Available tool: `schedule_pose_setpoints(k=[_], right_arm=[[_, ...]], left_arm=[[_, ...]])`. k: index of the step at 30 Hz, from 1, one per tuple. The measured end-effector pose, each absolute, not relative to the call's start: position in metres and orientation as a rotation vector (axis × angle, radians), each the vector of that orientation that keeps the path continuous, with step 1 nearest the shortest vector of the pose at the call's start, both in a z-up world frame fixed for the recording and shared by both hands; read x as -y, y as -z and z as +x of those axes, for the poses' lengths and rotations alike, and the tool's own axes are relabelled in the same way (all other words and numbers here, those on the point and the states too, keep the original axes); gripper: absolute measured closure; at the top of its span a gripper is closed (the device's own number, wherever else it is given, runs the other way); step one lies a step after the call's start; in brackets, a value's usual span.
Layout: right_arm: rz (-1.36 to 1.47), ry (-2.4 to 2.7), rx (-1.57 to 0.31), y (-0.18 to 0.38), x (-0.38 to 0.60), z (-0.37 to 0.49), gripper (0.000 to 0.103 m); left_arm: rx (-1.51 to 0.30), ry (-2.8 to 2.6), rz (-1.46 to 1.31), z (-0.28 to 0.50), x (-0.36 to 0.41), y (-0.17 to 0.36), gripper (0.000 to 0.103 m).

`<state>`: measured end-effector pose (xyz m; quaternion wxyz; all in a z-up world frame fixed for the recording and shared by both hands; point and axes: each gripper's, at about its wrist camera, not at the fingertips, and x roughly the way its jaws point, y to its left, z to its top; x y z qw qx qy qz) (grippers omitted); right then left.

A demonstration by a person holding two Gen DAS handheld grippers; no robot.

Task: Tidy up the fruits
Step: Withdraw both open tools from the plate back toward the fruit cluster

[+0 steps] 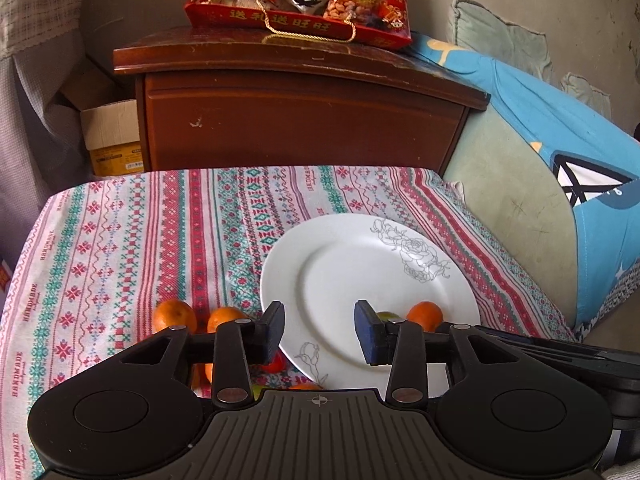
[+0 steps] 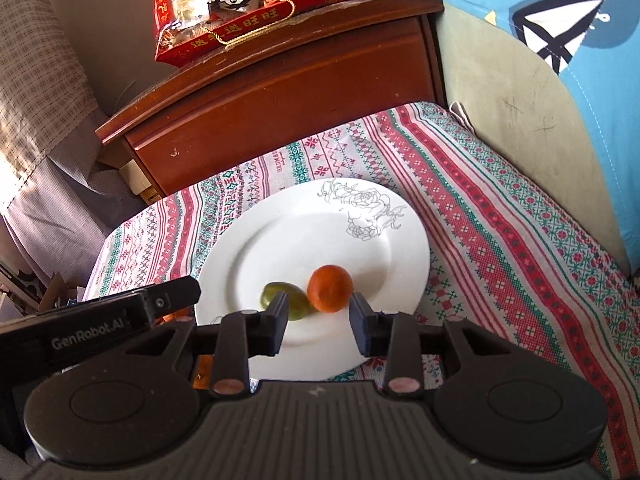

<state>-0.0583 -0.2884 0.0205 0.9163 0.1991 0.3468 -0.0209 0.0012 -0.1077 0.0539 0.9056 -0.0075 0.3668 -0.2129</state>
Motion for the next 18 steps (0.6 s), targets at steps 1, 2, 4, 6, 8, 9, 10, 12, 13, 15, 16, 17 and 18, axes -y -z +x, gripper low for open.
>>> schedule_pose_setpoints(k=[1, 2, 4, 6, 8, 9, 10, 12, 13, 15, 16, 17, 18], right_arm=[[0.41, 0.037, -0.712, -0.021, 0.288, -0.059, 0.067], [0.413, 0.029, -0.713, -0.021, 0.286, -0.059, 0.067], [0.405, 0.001, -0.719, -0.021, 0.281, -0.06, 0.067], [0.388, -0.027, -0.722, -0.022, 0.275, -0.062, 0.067], [0.386, -0.06, -0.729, -0.021, 0.27, -0.064, 0.067], [0.382, -0.072, -0.731, -0.021, 0.267, -0.065, 0.067], [0.373, -0.085, -0.733, -0.021, 0.264, -0.066, 0.067], [0.353, -0.11, -0.736, -0.021, 0.258, -0.068, 0.067], [0.348, -0.122, -0.737, -0.02, 0.256, -0.069, 0.067], [0.338, -0.148, -0.745, -0.019, 0.251, -0.072, 0.067], [0.332, -0.159, -0.749, -0.018, 0.249, -0.073, 0.067], [0.323, -0.167, -0.753, -0.017, 0.246, -0.074, 0.067], [0.314, -0.173, -0.756, -0.016, 0.243, -0.076, 0.067]], left_arm=[[-0.756, 0.43, -0.015, 0.001, 0.104, -0.057, 0.064], [-0.756, 0.421, -0.017, 0.0, 0.1, -0.06, 0.064], [-0.754, 0.406, -0.035, -0.002, 0.091, -0.065, 0.06], [-0.752, 0.382, -0.046, -0.006, 0.08, -0.068, 0.059], [-0.753, 0.361, -0.048, -0.01, 0.07, -0.07, 0.059], [-0.758, 0.346, -0.055, -0.011, 0.065, -0.069, 0.059], [-0.767, 0.332, -0.065, -0.012, 0.06, -0.067, 0.059], [-0.79, 0.309, -0.082, -0.015, 0.05, -0.063, 0.059], [-0.799, 0.301, -0.086, -0.017, 0.047, -0.061, 0.059], [-0.811, 0.287, -0.081, -0.024, 0.041, -0.057, 0.059], [-0.814, 0.284, -0.075, -0.027, 0.039, -0.055, 0.059], [-0.815, 0.281, -0.07, -0.031, 0.037, -0.053, 0.059], [-0.815, 0.281, -0.069, -0.035, 0.035, -0.051, 0.059]])
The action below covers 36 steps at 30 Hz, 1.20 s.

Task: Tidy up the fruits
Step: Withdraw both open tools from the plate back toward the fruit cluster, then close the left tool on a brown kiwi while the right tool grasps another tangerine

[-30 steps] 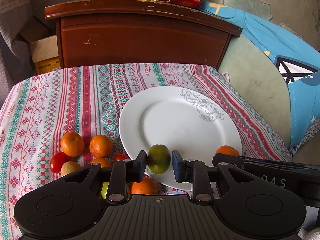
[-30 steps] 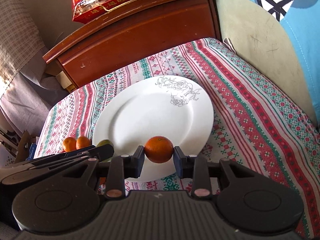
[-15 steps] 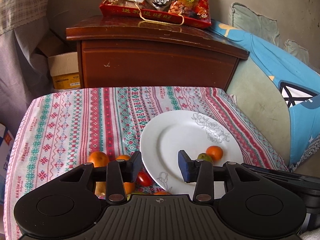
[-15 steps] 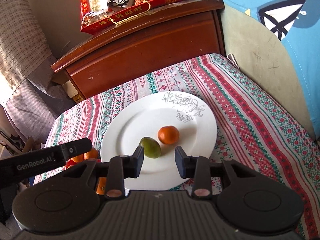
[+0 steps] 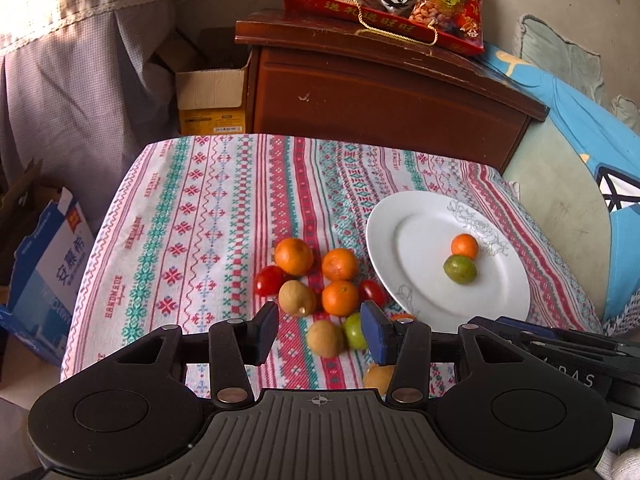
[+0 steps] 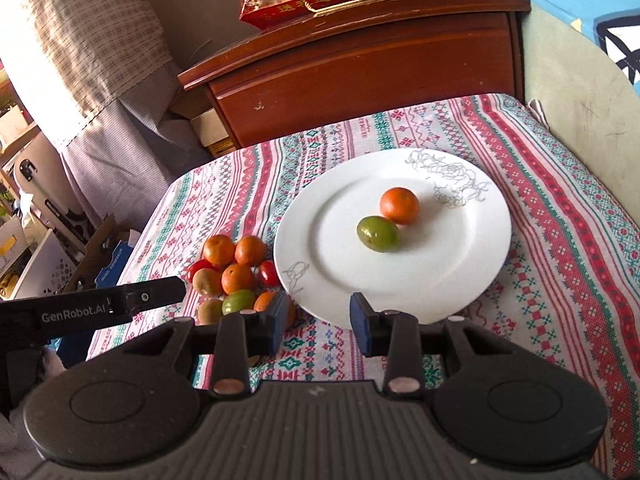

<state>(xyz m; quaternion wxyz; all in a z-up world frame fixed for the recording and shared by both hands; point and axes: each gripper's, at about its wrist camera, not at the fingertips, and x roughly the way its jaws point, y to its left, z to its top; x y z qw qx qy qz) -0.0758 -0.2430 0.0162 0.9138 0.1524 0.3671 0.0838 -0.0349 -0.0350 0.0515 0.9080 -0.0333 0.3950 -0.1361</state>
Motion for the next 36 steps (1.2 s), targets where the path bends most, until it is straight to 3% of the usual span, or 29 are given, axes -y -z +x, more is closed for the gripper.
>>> schedule_pose_setpoints(k=[26, 36], right_arm=[[0.329, -0.269, -0.798, 0.003, 0.22, -0.055, 0.068], [0.338, -0.269, -0.815, 0.011, 0.217, -0.047, 0.068]], left_arm=[[-0.796, 0.455, 0.076, -0.065, 0.069, -0.006, 0.064], [-0.768, 0.484, 0.087, -0.06, 0.074, 0.001, 0.077]])
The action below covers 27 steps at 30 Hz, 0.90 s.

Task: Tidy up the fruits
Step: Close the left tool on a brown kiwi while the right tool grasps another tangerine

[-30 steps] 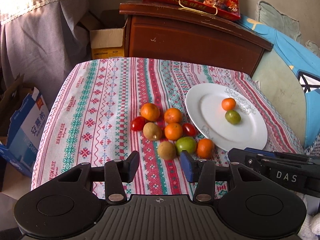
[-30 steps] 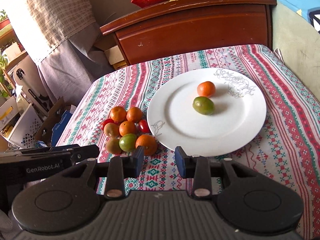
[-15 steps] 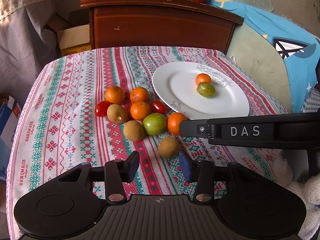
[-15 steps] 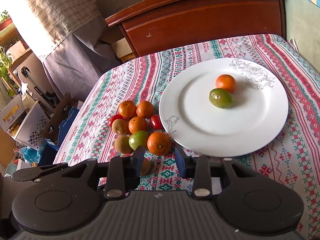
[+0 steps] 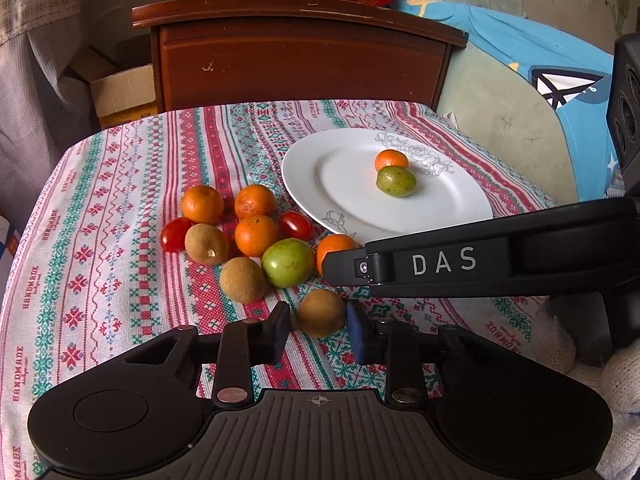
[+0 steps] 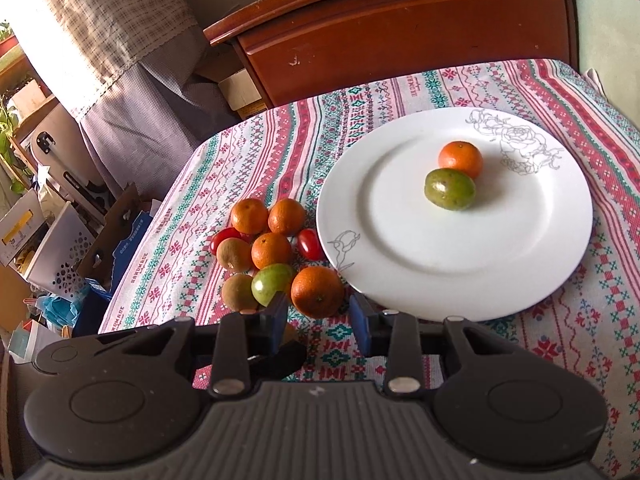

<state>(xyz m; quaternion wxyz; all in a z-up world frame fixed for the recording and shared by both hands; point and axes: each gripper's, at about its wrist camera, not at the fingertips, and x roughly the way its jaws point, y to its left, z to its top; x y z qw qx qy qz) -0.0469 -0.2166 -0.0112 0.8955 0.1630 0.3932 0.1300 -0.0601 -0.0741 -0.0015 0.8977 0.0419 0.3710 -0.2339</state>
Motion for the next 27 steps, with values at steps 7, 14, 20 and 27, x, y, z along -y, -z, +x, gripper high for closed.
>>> schedule_pose_setpoints(k=[7, 14, 20, 27], right_arm=[[0.374, -0.263, -0.819, 0.018, 0.219, -0.042, 0.074], [0.348, -0.267, -0.808, 0.013, 0.216, -0.046, 0.075], [0.358, -0.274, -0.777, 0.001, 0.218, -0.049, 0.077], [0.378, -0.271, -0.752, -0.01, 0.227, -0.051, 0.09]], left_arm=[[-0.755, 0.471, 0.058, -0.062, 0.061, -0.001, 0.08], [-0.739, 0.425, 0.008, -0.059, 0.043, -0.011, 0.08], [-0.731, 0.396, -0.025, -0.054, 0.038, -0.017, 0.08], [-0.7, 0.39, -0.064, -0.047, 0.043, -0.032, 0.08]])
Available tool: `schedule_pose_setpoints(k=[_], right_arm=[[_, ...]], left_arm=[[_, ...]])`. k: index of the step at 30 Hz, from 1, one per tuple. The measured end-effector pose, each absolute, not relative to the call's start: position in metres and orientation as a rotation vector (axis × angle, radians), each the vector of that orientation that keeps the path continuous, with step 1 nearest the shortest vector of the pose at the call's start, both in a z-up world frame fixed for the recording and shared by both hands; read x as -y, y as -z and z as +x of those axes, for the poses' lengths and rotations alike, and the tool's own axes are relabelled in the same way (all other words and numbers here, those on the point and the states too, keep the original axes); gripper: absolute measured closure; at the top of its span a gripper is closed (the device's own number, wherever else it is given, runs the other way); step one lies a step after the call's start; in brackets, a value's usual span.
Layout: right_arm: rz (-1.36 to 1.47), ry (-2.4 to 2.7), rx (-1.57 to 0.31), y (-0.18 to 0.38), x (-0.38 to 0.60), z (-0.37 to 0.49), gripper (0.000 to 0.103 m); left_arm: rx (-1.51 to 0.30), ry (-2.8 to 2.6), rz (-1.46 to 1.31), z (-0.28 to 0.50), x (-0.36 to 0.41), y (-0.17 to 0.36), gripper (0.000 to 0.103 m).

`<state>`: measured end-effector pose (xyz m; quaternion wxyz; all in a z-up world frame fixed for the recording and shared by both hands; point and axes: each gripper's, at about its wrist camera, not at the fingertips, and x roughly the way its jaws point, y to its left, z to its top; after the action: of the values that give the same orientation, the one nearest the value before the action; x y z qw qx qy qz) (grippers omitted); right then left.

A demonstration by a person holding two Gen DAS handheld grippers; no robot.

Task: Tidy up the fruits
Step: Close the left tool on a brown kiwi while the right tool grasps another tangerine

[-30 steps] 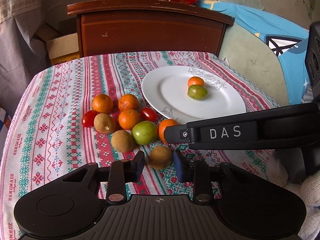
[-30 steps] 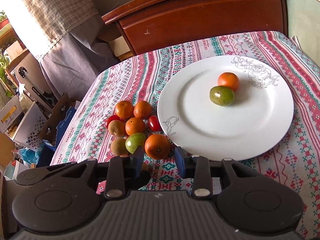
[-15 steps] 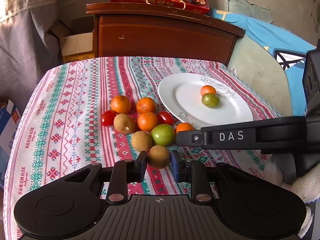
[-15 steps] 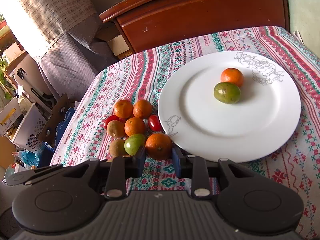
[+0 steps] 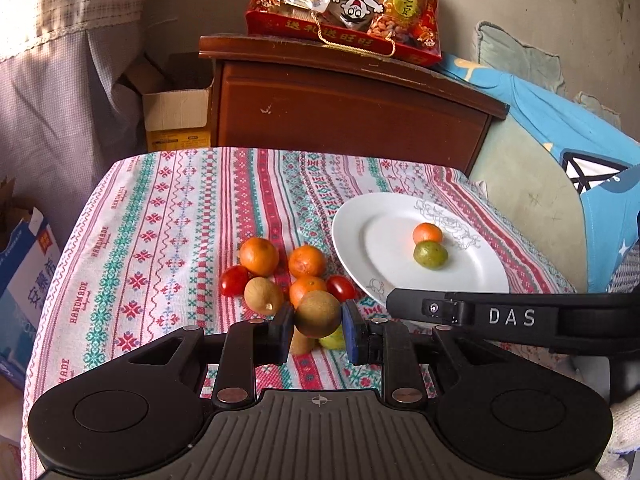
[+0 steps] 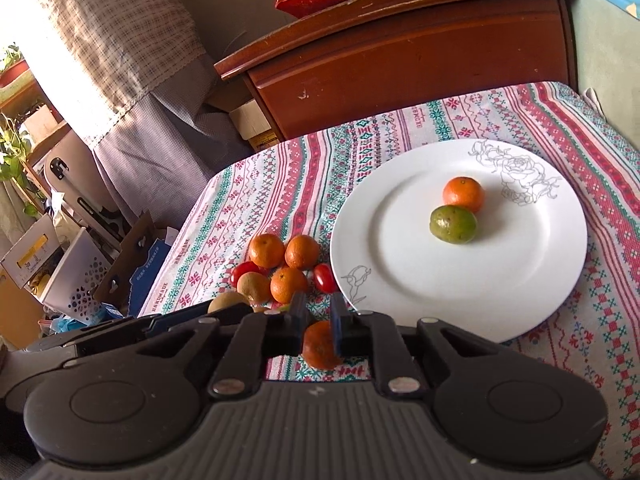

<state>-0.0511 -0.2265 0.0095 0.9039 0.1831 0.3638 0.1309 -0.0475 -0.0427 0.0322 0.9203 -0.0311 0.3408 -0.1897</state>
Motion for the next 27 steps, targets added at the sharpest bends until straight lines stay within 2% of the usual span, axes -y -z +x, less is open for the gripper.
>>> schedule_pose_setpoints(k=[11, 13, 15, 27], right_arm=[[0.381, -0.286, -0.807, 0.004, 0.222, -0.052, 0.083], [0.374, -0.29, -0.815, 0.005, 0.219, -0.052, 0.073], [0.367, -0.288, -0.823, 0.009, 0.217, -0.051, 0.07], [0.344, -0.26, -0.818, 0.015, 0.213, -0.047, 0.073]], left_arm=[[-0.728, 0.337, -0.088, -0.041, 0.038, -0.028, 0.08], [-0.73, 0.331, -0.099, -0.04, 0.036, -0.028, 0.08], [-0.728, 0.33, -0.101, -0.04, 0.035, -0.028, 0.08], [-0.736, 0.309, -0.106, -0.038, 0.036, -0.03, 0.08]])
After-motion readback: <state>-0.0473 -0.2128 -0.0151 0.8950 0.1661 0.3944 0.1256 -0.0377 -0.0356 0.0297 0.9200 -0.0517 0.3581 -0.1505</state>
